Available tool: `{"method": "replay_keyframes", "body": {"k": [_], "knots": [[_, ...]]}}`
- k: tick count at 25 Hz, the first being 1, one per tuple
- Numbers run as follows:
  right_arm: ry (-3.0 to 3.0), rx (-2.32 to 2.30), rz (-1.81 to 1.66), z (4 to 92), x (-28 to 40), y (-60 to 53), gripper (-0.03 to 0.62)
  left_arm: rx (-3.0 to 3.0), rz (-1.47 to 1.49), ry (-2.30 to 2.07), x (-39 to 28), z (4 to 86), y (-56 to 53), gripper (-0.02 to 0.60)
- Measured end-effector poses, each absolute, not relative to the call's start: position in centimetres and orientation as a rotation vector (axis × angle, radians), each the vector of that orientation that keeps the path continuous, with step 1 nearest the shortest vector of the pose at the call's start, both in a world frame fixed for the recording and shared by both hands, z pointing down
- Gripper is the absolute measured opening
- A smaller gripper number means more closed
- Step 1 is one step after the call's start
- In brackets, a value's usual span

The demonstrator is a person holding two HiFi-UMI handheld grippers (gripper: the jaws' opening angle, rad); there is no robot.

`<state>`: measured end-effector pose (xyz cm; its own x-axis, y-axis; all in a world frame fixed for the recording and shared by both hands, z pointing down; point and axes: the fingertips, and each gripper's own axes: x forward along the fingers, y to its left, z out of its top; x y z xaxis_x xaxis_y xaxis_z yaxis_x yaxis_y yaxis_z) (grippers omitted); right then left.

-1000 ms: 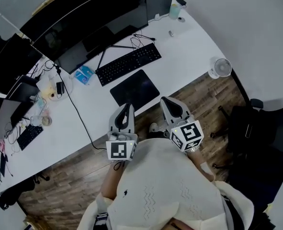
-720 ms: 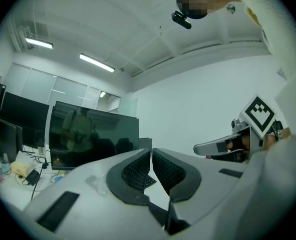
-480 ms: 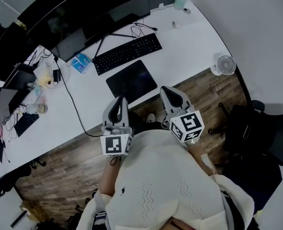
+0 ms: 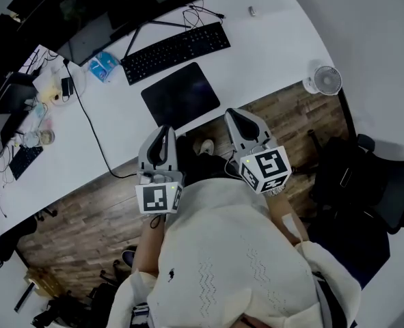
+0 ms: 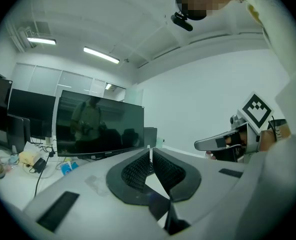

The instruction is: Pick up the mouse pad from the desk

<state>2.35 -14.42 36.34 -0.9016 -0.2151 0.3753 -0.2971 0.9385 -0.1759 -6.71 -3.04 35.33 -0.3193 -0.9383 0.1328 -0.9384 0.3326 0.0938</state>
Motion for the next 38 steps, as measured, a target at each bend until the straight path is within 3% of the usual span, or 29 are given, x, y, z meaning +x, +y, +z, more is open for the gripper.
{"method": "replay_keyframes", "body": {"k": [13, 32, 38], "knots": [[-2.623, 0.323, 0.321, 42.0, -0.3, -15.6, 0.012, 1.685, 0.093, -2.306, -8.9, 41.1, -4.2, 0.025], [-2.449, 0.261, 0.337, 49.7, -3.1, -16.7, 0.135, 1.674, 0.233, -2.099, -10.0, 51.0, -6.4, 0.025], [-2.403, 0.262, 0.329, 51.7, -3.2, -18.4, 0.143, 1.699, 0.293, -2.034, -9.7, 53.4, -7.5, 0.025]]}}
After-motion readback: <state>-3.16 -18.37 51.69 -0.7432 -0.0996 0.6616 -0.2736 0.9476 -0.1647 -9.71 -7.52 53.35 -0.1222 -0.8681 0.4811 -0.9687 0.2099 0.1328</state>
